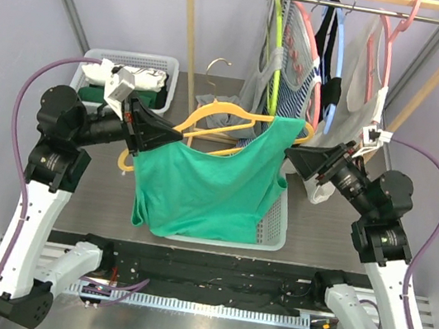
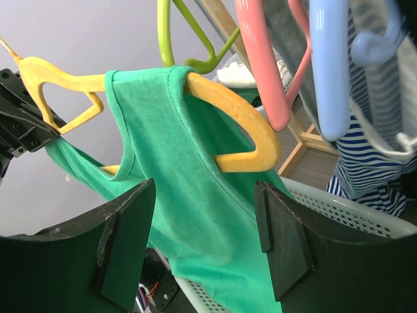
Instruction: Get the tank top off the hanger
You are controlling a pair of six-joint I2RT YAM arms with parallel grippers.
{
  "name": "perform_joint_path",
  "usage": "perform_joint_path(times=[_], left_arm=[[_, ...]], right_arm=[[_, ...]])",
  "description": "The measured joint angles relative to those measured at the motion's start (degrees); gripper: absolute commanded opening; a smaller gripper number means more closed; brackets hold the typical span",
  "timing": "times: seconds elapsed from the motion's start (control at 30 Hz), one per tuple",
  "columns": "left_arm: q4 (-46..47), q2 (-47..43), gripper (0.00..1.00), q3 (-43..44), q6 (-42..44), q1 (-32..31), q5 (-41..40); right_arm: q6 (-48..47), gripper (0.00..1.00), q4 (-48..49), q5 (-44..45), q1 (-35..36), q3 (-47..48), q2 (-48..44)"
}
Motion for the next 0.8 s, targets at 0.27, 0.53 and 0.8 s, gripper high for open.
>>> perform_joint_path(times=[0.27,0.53,0.8], left_arm=[[0.0,0.3,0.00,0.0,1.5,-0.8,-0.2],[-0.2,0.3,0.00,0.0,2.0,-0.8,-0.6],[-1.4,0.1,0.00,0.0,5.0,-0.8,-1.4]], right_arm=[[-2.4,0.65,-0.9,4.0,6.5,1.3,4.2],[-5.0,0.31,-0.9,8.3,13.4,3.2,7.8],[-7.0,0.08,-4.0,12.4,16.9,5.1,7.4]])
